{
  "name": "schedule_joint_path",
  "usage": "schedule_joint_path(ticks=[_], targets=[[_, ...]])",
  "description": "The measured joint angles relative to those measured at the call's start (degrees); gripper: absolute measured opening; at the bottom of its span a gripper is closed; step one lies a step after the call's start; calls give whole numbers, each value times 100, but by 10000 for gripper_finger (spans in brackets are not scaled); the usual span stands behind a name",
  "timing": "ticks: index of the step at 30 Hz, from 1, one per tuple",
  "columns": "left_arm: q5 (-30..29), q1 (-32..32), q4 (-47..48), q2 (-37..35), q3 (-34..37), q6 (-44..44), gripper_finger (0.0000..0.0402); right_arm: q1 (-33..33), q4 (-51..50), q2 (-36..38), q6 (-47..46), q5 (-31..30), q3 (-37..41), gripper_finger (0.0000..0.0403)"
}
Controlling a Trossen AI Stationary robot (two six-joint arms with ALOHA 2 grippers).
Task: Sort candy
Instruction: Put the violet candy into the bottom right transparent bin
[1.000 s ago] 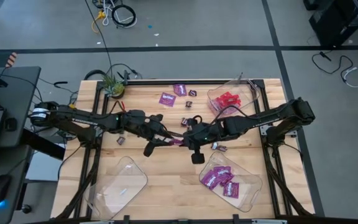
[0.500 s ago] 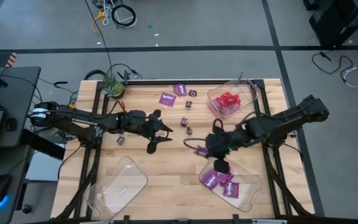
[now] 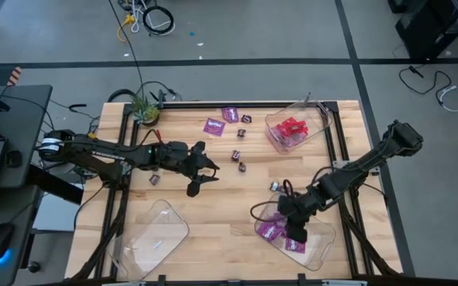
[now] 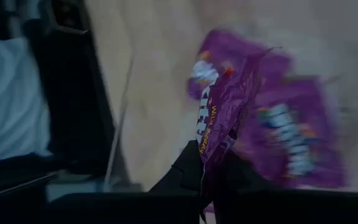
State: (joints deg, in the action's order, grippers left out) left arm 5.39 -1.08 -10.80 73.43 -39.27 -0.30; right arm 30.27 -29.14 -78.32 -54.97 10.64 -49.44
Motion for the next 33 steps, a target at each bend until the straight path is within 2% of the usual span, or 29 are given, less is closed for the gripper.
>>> schedule_joint_path(ticks=[3,10,14,18,25,29,33], targets=[[-1,-44,2,0,0,-9,188,69,539,0,-252,89,326,8],[0,-163,6,0,2,-23,188,218,801,-33,-800,104,756,36],[0,-224,6,0,4,-31,188,265,805,-33,-848,122,739,67],[0,-271,4,0,4,-24,188,263,772,-33,-851,120,498,114],[21,-419,12,0,4,-20,188,194,-719,-33,-345,21,-512,206],[46,-511,136,0,4,-35,188,58,-1639,-10,104,-519,-1278,235],[107,-641,297,0,5,-35,188,-183,-2411,7,786,-1388,-2027,246]])
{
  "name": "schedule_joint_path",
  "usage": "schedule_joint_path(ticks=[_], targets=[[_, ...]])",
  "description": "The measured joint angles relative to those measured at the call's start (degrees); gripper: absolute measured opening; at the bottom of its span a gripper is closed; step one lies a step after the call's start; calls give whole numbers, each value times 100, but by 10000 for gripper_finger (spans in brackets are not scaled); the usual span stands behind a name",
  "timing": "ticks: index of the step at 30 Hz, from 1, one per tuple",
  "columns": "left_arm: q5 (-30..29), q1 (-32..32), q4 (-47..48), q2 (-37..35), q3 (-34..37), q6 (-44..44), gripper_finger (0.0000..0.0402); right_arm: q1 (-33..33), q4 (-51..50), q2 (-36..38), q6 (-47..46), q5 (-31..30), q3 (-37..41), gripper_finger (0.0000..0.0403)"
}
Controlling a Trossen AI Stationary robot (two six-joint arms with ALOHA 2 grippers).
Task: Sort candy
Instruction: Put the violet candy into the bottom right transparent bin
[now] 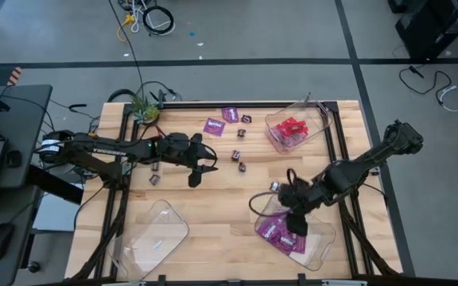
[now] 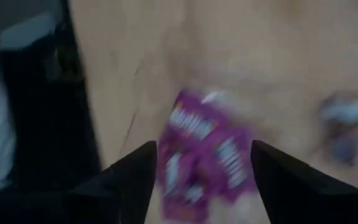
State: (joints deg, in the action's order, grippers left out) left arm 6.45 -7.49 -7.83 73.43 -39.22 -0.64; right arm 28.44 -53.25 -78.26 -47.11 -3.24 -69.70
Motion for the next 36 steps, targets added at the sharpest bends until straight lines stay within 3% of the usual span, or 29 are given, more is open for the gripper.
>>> schedule_joint_path(ticks=[4,7,11,17,21,29,32,36], targets=[[453,-196,-60,0,2,-4,173,-479,-172,7,1034,-938,-380,245],[607,-352,-92,0,2,-8,151,-1077,-108,7,1984,-1293,-422,240],[504,-532,169,2,2,-241,124,-2110,577,4,3113,-1112,-326,230],[-404,-609,787,7,2,-251,116,-3383,1835,-119,4287,-455,-143,227],[-449,-648,1019,9,2,-256,135,-3927,2433,-356,4575,-375,-36,234],[-518,-660,1110,9,2,-132,180,-4608,3874,-1672,4806,51,-2,251],[-635,-658,1038,-10,2,-256,171,-4848,4196,-2190,4705,72,-101,254],[-758,-665,906,-213,6,-84,126,-5063,4689,-2753,4574,97,-188,255]])
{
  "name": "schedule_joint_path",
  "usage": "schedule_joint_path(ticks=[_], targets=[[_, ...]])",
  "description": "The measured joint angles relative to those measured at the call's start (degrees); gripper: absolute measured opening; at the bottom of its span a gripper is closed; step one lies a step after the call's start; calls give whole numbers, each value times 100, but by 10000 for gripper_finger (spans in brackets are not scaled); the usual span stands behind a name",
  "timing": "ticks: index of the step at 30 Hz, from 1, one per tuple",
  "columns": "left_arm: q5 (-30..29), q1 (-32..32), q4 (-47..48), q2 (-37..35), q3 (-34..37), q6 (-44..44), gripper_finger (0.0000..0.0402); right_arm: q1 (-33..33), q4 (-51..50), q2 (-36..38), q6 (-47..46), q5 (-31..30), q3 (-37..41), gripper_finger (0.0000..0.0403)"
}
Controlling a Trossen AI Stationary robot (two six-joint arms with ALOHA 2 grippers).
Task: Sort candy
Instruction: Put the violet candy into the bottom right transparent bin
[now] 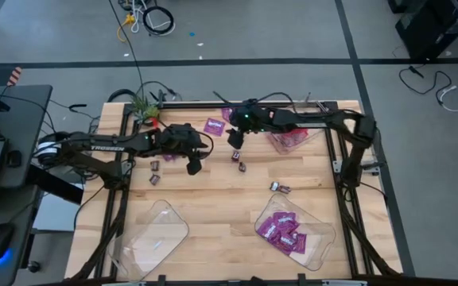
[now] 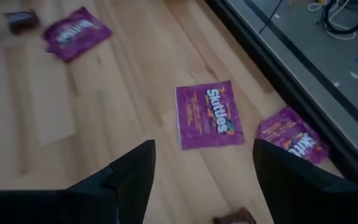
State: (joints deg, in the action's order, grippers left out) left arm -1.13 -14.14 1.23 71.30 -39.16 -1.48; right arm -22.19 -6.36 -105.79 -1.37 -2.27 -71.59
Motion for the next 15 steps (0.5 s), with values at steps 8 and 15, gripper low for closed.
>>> schedule_joint_path(ticks=[8,15], targets=[[-35,-62,-136,-379,340,246,9,-8,-508,-547,41,125,-436,251],[228,-258,-161,-237,363,-108,3,21,-917,-201,383,-125,-457,202]])
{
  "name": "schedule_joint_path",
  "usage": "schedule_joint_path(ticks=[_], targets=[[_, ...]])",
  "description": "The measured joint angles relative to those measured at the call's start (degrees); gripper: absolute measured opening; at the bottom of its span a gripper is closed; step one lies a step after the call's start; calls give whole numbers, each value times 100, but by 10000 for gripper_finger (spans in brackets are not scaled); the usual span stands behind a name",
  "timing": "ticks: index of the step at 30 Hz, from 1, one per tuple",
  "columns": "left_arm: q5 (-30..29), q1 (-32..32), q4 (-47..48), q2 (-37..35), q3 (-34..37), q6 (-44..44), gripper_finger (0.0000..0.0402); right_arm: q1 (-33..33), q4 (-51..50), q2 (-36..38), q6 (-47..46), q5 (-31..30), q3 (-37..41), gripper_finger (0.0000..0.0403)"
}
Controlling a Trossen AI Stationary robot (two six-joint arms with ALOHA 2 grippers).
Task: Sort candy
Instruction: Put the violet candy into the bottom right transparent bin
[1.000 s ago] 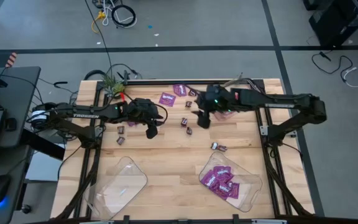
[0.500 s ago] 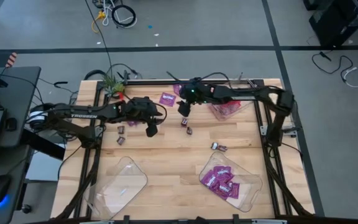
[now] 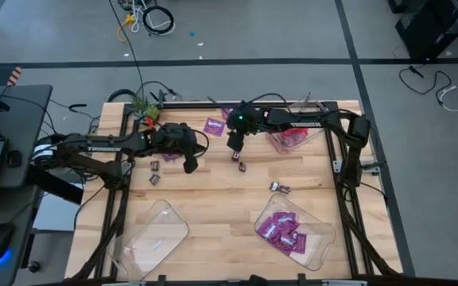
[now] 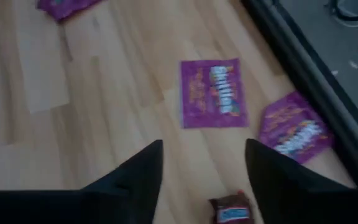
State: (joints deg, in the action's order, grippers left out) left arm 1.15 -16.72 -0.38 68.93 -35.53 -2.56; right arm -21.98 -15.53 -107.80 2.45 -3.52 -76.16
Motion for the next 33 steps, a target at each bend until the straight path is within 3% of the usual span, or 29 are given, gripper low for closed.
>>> schedule_joint_path(ticks=[7,9,18,26,33], targets=[[28,-245,58,84,-180,-10,1,-85,-404,18,-62,15,-2,39],[136,-352,256,190,-304,-26,1,-83,-551,44,41,23,2,11],[258,-759,1377,1397,-1627,103,1,-55,-1244,808,274,-136,145,2],[545,-1100,1563,2239,-2258,42,0,-80,-606,2081,128,-287,1191,0],[629,-1349,1565,2589,-2550,-99,0,-76,-101,2591,65,-278,1887,0]])
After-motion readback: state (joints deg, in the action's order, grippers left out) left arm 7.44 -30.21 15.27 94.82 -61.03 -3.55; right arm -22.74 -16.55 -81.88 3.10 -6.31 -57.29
